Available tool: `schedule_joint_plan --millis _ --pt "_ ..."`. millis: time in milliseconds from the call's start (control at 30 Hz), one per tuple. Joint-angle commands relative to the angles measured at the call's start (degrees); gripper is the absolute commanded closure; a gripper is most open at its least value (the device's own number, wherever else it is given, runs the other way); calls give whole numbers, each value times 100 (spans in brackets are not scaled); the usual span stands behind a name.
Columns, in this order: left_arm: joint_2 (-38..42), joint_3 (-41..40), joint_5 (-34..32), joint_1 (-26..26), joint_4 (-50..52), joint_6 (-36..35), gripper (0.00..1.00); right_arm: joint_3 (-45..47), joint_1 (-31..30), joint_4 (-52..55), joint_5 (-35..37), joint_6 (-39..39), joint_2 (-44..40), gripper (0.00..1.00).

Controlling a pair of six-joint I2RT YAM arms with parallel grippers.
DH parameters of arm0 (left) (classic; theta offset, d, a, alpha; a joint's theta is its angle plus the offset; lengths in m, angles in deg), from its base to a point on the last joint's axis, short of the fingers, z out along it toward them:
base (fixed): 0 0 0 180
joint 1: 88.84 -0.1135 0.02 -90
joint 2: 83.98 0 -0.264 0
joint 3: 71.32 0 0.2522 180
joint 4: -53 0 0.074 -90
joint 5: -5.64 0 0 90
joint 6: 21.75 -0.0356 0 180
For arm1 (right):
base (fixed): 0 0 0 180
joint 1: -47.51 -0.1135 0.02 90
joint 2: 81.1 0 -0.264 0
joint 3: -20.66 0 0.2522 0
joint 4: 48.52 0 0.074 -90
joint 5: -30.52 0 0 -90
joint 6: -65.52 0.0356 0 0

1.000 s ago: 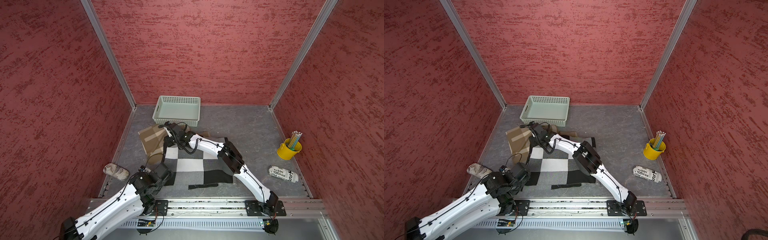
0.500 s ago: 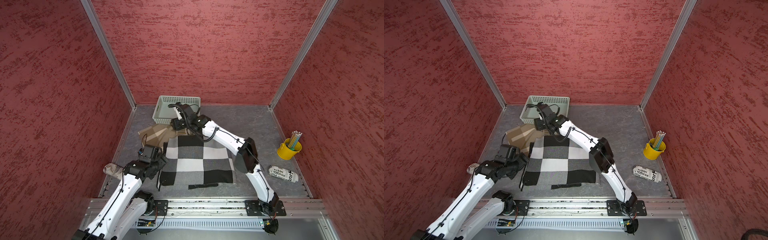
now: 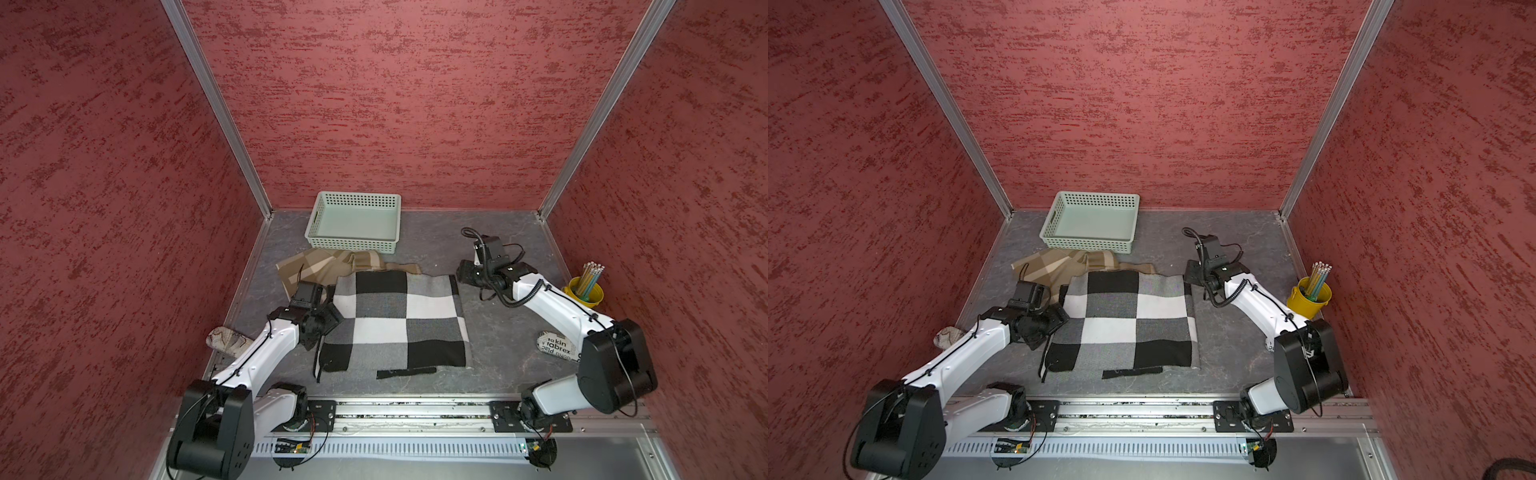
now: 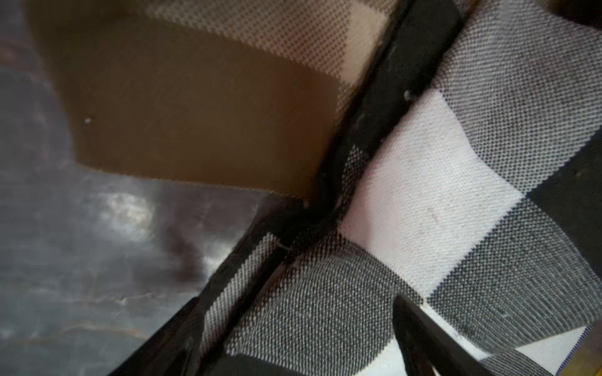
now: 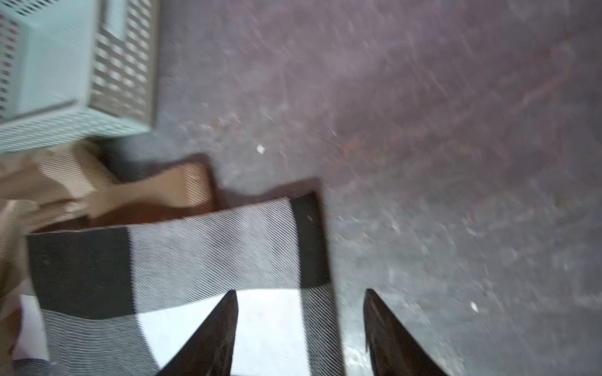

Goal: Roll up the scarf and place it into the basket
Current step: Fold the scarf at the center of the board, then adjust the scarf at the center of the board.

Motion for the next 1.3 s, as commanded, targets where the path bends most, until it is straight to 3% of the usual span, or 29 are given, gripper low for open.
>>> schedule_joint_plan --millis 0,200,300,467,700,867,900,967,1000,1267 --pt "-266 29 117 -108 -600 -285 8 368 122 -640 -531 270 -172 38" --pt "-749 -28 268 -139 -918 -461 6 472 216 -1254 -1099 379 571 39" --pt "-947 -127 463 -124 -1252 -431 14 508 220 -1653 -1349 474 952 40" --pt "-1183 -248 765 70 -1521 -235 35 535 216 -1881 -1520 528 1396 43" --pt "-843 -244 342 159 -1277 -102 74 717 216 -2301 -1684 614 1552 54" --pt "-429 50 43 200 -1053 -221 95 611 217 -2577 -1927 687 1859 72" --pt "-306 120 -25 246 -1006 -261 99 565 221 -2547 -1925 679 1876 80" --pt "-40 305 -215 359 -822 -303 100 485 216 -2310 -1773 635 1743 97" --pt "140 419 -334 459 -719 -344 100 494 216 -2182 -1623 619 1556 100" --pt "1036 1183 -1058 1163 -510 -614 100 236 233 -486 206 282 -48 100"
